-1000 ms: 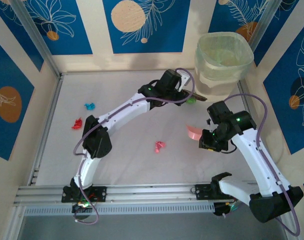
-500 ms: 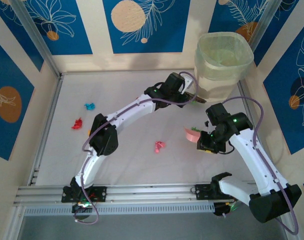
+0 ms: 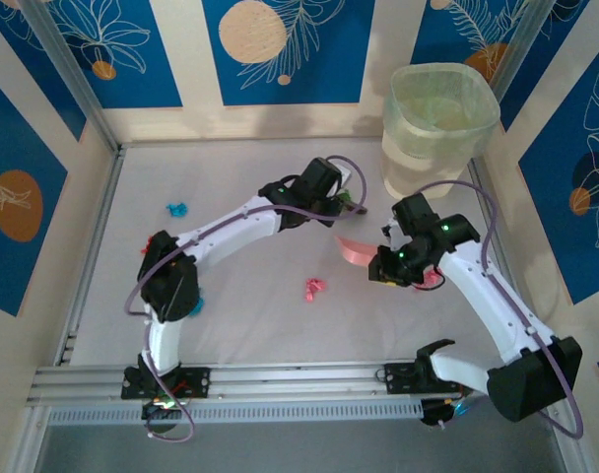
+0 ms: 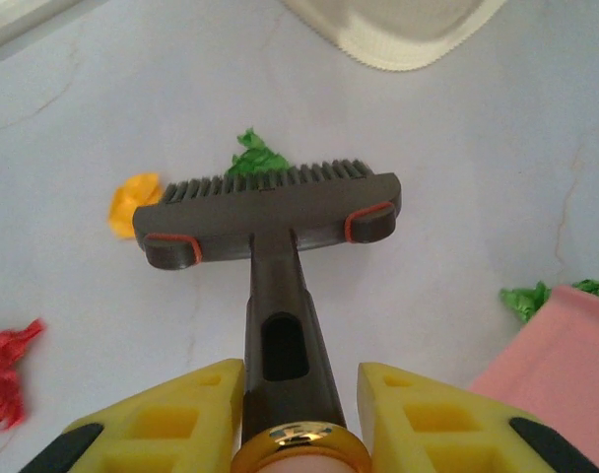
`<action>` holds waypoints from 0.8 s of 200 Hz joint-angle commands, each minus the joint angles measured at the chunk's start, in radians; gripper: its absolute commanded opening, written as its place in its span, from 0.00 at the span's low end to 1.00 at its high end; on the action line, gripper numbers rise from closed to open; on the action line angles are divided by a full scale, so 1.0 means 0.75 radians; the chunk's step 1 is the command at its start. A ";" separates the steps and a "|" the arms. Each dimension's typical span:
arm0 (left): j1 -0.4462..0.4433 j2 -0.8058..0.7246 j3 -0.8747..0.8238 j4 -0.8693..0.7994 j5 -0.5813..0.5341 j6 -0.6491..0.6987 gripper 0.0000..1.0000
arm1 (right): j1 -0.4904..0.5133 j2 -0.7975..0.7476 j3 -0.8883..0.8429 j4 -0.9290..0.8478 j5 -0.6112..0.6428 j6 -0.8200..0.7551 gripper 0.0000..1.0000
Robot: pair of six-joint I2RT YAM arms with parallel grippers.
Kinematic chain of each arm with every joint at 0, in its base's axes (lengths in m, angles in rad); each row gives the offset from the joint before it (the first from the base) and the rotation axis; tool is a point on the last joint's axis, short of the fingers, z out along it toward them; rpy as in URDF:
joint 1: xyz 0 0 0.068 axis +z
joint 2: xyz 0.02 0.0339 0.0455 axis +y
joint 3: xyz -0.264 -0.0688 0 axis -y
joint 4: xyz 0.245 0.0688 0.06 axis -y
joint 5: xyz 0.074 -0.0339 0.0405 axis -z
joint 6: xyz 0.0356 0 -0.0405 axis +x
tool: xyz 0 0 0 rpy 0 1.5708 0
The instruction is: Sweep away the paper scraps from the table
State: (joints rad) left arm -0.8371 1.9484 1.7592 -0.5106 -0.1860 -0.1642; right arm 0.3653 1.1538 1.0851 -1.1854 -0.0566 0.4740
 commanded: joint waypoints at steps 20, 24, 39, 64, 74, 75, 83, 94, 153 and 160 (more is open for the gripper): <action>0.102 -0.157 -0.090 -0.108 -0.101 -0.133 0.00 | 0.125 0.182 0.050 0.125 0.042 -0.105 0.00; 0.109 -0.168 -0.101 -0.109 -0.095 -0.144 0.00 | 0.139 0.207 0.057 0.133 0.053 -0.113 0.00; 0.134 -0.206 -0.155 -0.087 -0.062 -0.160 0.00 | 0.181 0.283 0.083 0.165 0.076 -0.146 0.00; 0.185 -0.243 -0.172 -0.136 -0.044 -0.244 0.00 | 0.217 0.386 0.116 0.217 0.118 -0.193 0.00; 0.206 -0.254 -0.177 -0.144 -0.006 -0.268 0.00 | 0.227 0.422 0.125 0.245 0.134 -0.213 0.00; 0.206 -0.255 -0.179 -0.144 -0.002 -0.269 0.00 | 0.229 0.425 0.127 0.248 0.135 -0.215 0.00; 0.216 -0.263 -0.184 -0.141 0.029 -0.277 0.00 | 0.236 0.453 0.132 0.275 0.145 -0.231 0.00; 0.222 -0.272 -0.186 -0.141 0.068 -0.286 0.00 | 0.247 0.493 0.141 0.309 0.171 -0.255 0.00; 0.231 -0.235 -0.063 -0.249 0.327 -0.385 0.00 | 0.286 0.631 0.165 0.433 0.306 -0.337 0.00; 0.230 -0.229 -0.051 -0.262 0.347 -0.390 0.00 | 0.282 0.638 0.156 0.448 0.316 -0.337 0.00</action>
State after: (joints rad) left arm -0.6678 1.7863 1.6505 -0.6575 -0.0402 -0.4114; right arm 0.5762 1.6112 1.1896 -0.8902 0.1352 0.2535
